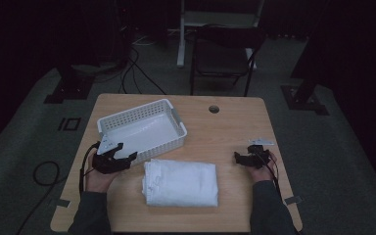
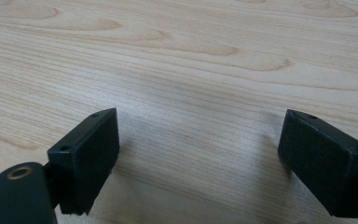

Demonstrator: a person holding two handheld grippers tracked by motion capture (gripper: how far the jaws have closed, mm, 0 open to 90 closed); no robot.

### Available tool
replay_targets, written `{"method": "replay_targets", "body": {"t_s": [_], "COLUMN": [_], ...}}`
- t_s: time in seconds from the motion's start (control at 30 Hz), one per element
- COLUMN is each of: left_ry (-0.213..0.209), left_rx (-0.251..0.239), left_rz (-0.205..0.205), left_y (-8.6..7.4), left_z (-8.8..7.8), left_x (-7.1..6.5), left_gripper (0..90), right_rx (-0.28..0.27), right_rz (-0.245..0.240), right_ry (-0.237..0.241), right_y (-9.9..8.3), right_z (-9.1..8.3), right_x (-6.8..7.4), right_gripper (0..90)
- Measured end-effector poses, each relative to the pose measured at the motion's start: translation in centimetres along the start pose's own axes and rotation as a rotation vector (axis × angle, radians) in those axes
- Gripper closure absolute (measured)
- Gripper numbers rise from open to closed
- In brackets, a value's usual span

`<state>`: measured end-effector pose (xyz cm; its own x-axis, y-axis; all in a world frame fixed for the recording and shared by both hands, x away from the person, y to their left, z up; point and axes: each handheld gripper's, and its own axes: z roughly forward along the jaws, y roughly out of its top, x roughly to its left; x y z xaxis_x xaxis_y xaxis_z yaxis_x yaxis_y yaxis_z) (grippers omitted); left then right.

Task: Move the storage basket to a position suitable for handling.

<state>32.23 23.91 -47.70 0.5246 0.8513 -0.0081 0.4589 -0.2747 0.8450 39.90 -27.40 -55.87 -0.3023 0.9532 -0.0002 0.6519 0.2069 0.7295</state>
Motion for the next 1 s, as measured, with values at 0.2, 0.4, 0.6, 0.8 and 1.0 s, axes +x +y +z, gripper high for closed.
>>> {"method": "replay_targets", "body": {"t_s": [0.2,0.4,0.6,0.8,1.0], "left_ry": [0.036,0.024,0.039,0.106,0.15], "left_rx": [0.003,-0.03,-0.031,-0.034,-0.018], "left_rz": [0.009,-0.041,-0.06,-0.085,-0.116], "left_y": [-0.1,-0.2,-0.3,-0.5,-1.0], "left_z": [-0.2,-0.7,-1.1,-1.8,-2.2], "left_x": [0.2,0.8,1.3,2.2,3.2], "left_gripper": [32.7,36.2,35.6,33.9,30.1], "right_rx": [0.001,0.001,0.0,0.0,0.0], "right_rz": [0.008,0.01,0.01,0.01,0.011], "right_ry": [-0.007,-0.008,-0.009,-0.009,-0.009], "right_y": [0.0,0.0,0.0,0.0,0.0], "right_z": [0.0,0.0,0.0,0.0,0.0], "right_x": [0.1,0.1,0.1,0.1,0.1], "right_gripper": [12.5,12.5,12.6,12.7,13.2]}}
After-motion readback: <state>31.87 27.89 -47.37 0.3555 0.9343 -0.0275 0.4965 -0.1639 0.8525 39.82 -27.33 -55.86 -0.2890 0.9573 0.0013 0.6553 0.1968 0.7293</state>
